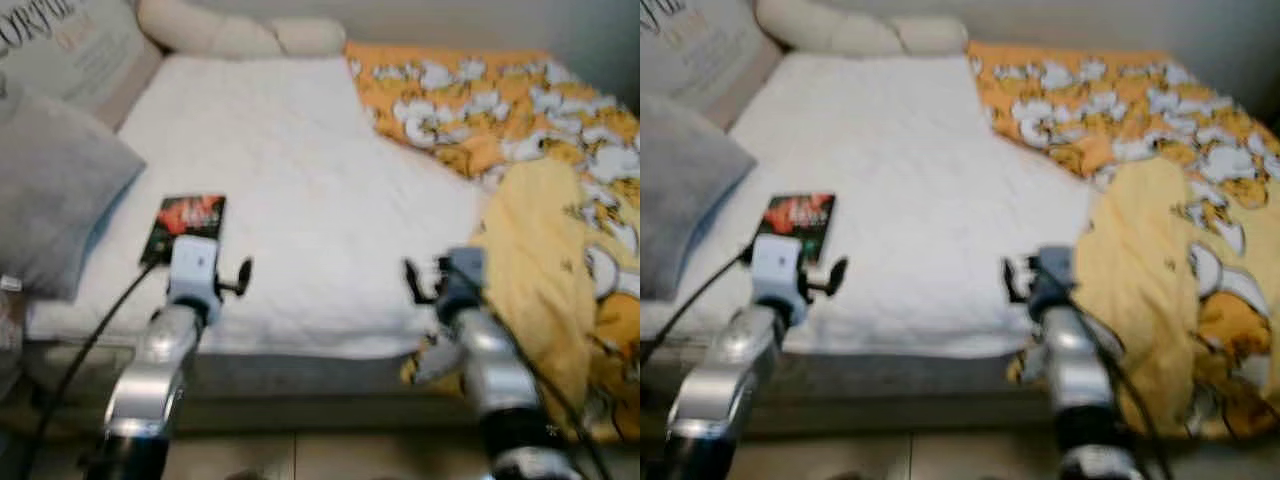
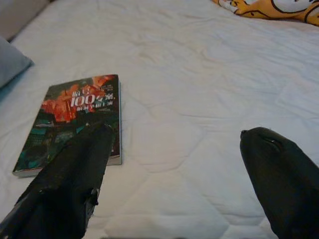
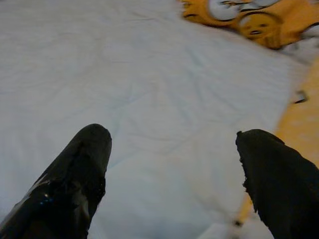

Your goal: Clean up the room

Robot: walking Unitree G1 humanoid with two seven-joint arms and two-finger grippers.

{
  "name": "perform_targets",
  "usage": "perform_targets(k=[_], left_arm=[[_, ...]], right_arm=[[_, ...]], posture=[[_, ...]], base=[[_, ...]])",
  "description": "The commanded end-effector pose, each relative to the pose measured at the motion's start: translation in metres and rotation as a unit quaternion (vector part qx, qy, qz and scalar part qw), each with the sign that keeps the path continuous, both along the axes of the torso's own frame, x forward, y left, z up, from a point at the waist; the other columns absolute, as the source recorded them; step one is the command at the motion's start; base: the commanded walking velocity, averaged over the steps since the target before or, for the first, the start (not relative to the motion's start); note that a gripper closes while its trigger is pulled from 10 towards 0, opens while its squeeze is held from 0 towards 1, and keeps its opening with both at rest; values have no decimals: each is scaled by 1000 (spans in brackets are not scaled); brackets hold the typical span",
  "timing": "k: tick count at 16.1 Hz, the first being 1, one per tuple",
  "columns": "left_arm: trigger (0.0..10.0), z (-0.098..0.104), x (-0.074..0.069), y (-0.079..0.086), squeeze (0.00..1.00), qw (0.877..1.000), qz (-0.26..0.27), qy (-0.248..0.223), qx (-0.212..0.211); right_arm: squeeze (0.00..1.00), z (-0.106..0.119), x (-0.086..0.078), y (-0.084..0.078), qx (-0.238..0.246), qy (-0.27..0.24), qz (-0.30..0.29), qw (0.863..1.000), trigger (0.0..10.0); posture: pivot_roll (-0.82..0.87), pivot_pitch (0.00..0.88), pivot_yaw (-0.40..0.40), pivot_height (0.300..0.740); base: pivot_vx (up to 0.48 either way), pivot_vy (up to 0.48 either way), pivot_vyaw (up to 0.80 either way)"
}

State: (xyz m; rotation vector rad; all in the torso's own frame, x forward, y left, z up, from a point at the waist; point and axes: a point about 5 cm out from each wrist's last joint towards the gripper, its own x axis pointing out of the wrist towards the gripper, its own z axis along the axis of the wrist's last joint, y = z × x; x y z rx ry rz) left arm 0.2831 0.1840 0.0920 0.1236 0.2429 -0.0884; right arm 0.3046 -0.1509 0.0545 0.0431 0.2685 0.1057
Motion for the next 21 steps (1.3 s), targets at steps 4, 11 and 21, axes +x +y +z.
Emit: perform_targets(k=[4, 11, 21], left_arm=[[10000, 1, 0, -4, 0, 1000, 0, -10, -3], [10000, 1, 1, -8, 0, 1000, -10, -13, -25], [10000, 7, 4, -6, 0, 999, -14, -27, -38]], right_arm=[[0, -2, -1, -7, -15, 2, -13, 1000, 10000], [0, 2, 2, -6, -26, -9, -1, 1000, 10000], [0, 2, 4, -3, -12, 0, 1, 1000, 10000]], posture=[[-10, 0, -4, 740], [-13, 0, -4, 740], [-13, 0, 2, 740]], base=[[0, -342, 0], [0, -89, 0], [135, 0, -280]])
